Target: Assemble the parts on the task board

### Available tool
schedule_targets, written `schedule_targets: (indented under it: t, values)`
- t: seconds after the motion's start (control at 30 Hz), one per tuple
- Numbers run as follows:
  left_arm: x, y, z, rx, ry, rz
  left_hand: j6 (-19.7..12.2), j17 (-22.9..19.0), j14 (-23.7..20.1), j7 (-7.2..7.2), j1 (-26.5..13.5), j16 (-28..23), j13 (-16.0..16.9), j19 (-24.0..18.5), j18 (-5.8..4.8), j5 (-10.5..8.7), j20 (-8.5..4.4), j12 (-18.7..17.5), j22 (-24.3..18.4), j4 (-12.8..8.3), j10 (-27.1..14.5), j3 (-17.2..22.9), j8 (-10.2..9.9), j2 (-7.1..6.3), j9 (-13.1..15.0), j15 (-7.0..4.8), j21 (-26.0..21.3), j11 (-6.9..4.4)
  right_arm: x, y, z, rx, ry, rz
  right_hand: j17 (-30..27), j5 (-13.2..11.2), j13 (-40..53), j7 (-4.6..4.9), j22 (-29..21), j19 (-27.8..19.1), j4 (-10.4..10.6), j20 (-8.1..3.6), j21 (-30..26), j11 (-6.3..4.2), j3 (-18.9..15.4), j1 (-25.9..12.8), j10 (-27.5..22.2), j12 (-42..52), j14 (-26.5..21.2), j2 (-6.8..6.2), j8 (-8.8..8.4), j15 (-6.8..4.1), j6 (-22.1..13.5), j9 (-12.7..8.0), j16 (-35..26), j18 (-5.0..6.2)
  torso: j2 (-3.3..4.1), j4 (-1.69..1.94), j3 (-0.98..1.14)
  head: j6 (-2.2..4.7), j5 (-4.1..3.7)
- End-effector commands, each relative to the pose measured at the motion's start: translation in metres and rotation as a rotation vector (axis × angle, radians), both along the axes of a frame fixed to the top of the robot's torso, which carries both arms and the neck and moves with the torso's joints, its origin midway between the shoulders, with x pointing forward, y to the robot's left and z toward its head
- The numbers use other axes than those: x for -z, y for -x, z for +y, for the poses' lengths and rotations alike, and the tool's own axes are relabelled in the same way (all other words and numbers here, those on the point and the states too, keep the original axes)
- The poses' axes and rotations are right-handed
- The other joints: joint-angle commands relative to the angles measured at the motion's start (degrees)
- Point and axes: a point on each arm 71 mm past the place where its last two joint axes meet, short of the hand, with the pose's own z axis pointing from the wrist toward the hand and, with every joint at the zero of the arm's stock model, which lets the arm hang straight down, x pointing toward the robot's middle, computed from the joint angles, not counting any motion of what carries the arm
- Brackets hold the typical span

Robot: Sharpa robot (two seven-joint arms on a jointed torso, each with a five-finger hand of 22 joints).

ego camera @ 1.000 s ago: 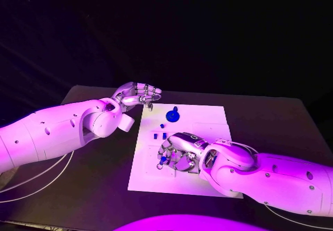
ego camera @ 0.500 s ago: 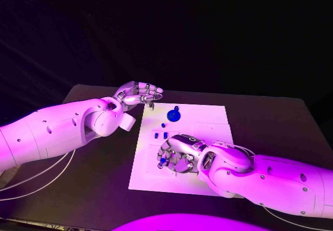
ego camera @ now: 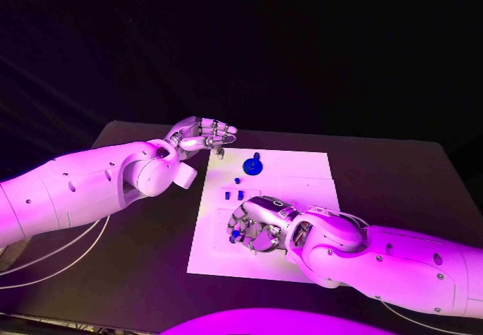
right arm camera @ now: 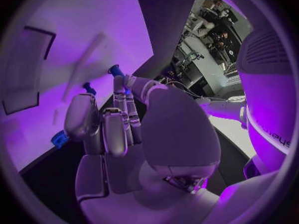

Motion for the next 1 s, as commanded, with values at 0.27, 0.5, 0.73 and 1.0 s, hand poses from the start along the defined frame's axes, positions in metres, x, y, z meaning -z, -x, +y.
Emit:
schedule_targets:
  t: [0.27,0.5,0.73,1.0]
  values:
    - [-0.001,0.001,-0.002,0.016,0.008,-0.002,-0.50,-0.05,-0.31,1.23,-0.54,0.18,-0.01,-0.05,0.44,0.34,0.47,0.21,-0.08,0.35,-0.39,0.10,0.35,0.15,-0.08,0.10,-0.24,0.12,0.004,-0.001,0.002,-0.016,0.018,-0.002,0.05,0.14,0.09,0.09,0.00,-0.27,-0.23,0.01,-0.16,-0.22,-0.08,-0.03,0.10,-0.19,2.10,0.58,1.23,-0.17,0.32,3.72,0.06,-1.02,0.01,0.03,0.01,-0.17,0.11]
    - [-0.001,0.001,-0.002,0.016,0.008,-0.002,-0.50,-0.05,-0.31,1.23,-0.54,0.18,-0.01,-0.05,0.44,0.34,0.47,0.21,-0.08,0.35,-0.39,0.10,0.35,0.15,-0.08,0.10,-0.24,0.12,0.007,-0.002,0.002,-0.010,0.039,0.001,0.05,0.13,0.13,0.13,-0.01,-0.32,-0.45,0.02,-0.24,-0.19,0.05,-0.21,0.17,-0.31,2.10,0.60,1.27,-0.15,0.28,3.81,0.06,-1.00,-0.02,0.00,0.01,-0.24,0.12]
    - [-0.001,0.001,-0.002,0.016,0.007,-0.001,-0.50,-0.05,-0.31,1.23,-0.54,0.18,-0.01,-0.05,0.44,0.34,0.47,0.21,-0.08,0.35,-0.39,0.10,0.35,0.15,-0.08,0.10,-0.24,0.12,0.010,-0.003,0.002,-0.007,0.068,-0.002,-0.06,0.12,0.14,0.14,-0.12,-0.41,-0.49,0.03,-0.43,-0.18,0.08,-0.26,0.17,-0.35,2.08,0.60,1.27,-0.14,0.25,3.83,0.02,-0.96,0.01,0.01,0.00,-0.26,0.11]
    - [-0.001,0.001,-0.002,0.016,0.007,-0.001,-0.50,-0.05,-0.31,1.23,-0.54,0.18,-0.01,-0.05,0.44,0.34,0.47,0.21,-0.08,0.35,-0.39,0.10,0.35,0.15,-0.08,0.10,-0.24,0.12,0.013,-0.002,0.005,-0.016,0.074,0.008,-0.18,0.02,0.26,0.63,-0.26,-0.79,-1.50,0.29,-1.02,0.24,-0.15,-1.76,-0.71,-1.43,2.04,-0.22,0.49,0.22,-1.27,3.78,-0.02,-0.87,-0.01,-0.01,0.02,-0.27,0.13]
